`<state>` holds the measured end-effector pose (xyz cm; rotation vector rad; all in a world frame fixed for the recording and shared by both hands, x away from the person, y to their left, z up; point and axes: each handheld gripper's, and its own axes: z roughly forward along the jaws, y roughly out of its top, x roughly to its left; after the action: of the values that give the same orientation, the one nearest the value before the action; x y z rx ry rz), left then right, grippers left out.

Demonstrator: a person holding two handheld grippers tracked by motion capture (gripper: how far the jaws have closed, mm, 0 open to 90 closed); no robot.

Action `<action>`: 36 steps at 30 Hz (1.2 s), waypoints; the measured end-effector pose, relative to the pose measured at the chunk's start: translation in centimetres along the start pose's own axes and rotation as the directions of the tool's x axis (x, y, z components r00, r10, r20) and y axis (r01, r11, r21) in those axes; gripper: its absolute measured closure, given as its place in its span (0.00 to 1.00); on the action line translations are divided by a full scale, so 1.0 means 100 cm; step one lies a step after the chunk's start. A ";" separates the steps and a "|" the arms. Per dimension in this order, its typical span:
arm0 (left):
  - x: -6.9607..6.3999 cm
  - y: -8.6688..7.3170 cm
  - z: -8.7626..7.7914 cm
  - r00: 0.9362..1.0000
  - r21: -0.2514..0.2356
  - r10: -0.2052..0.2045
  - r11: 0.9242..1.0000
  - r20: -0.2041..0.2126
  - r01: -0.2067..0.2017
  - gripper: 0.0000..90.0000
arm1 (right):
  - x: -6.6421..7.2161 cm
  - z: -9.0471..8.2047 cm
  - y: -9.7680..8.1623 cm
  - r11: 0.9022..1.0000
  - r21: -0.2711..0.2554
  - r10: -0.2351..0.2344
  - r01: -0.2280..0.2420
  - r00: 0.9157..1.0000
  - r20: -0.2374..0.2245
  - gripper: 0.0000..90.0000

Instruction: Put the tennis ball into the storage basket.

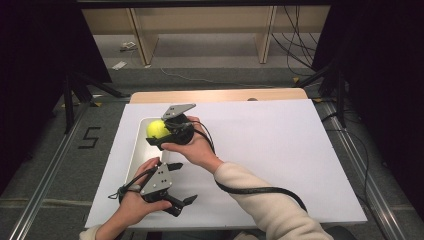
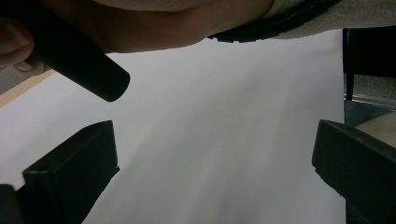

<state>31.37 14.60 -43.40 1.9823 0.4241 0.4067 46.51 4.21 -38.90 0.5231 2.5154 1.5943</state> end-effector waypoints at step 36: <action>0.000 0.000 0.000 1.000 0.001 0.003 1.000 0.002 -0.003 0.00 | 0.003 0.015 0.001 0.999 0.043 -0.022 0.024 0.999 -0.040 0.29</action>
<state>31.36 14.62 -43.40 1.9847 0.4208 0.4061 46.69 5.61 -39.39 0.4705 2.5804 1.5601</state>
